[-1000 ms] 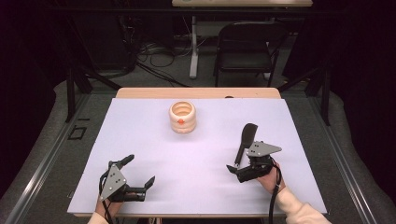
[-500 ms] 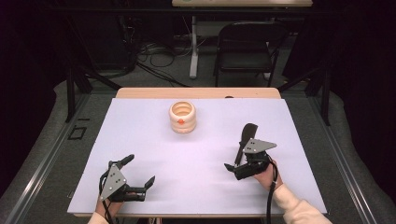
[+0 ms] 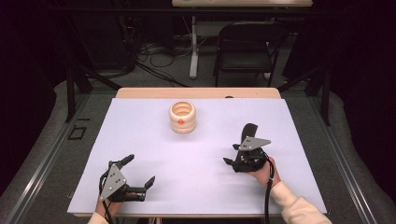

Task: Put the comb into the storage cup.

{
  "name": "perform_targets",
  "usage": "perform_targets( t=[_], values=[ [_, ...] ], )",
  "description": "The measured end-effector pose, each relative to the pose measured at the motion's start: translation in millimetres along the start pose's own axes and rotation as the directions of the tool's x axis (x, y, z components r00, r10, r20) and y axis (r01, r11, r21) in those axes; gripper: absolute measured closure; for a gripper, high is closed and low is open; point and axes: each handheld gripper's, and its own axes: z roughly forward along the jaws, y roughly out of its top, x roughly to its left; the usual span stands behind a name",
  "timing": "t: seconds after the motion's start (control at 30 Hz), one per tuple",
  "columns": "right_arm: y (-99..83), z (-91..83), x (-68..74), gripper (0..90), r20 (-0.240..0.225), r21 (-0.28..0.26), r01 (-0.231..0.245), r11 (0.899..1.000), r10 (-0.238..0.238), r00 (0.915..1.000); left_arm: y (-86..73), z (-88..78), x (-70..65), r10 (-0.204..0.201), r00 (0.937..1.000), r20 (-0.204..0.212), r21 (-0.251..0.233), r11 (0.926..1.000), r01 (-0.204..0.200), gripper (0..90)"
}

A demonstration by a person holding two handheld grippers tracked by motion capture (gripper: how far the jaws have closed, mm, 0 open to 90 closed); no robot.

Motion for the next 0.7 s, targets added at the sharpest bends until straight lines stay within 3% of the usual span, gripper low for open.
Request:
perform_targets(
  t=[0.17, 0.2, 0.23, 0.33, 0.7],
  values=[
    [-1.3, 2.3, -2.1, 68.4, 0.010, 0.030, -0.005, 1.000, 0.005, 0.9999, 0.0, -0.1, 0.0, 0.001, 1.0000, -0.001, 0.000, 1.0000, -0.001, 0.1],
    [-1.3, 2.3, -2.1, 68.4, 0.010, 0.030, -0.005, 1.000, 0.005, 0.9999, 0.0, -0.1, 0.0, 0.001, 1.0000, -0.001, 0.000, 1.0000, -0.001, 0.1],
    [-2.2, 2.7, -3.6, 77.0, 0.016, 0.037, -0.009, 0.999, 0.009, 0.9998, 0.0, 0.1, -0.1, 0.000, 1.0000, -0.001, 0.001, 1.0000, 0.000, 0.1],
    [-3.2, 3.5, -6.0, 86.5, 0.028, 0.046, -0.021, 0.999, 0.020, 0.9994, 0.0, 0.0, 0.1, 0.003, 1.0000, -0.001, 0.004, 1.0000, -0.003, 0.1],
    [-3.3, 8.8, -6.5, 90.0, 0.058, 0.093, -0.009, 0.996, 0.003, 0.9983, -0.1, 0.1, 0.1, 0.003, 1.0000, -0.002, 0.006, 1.0000, -0.003, 0.1]
  ],
)
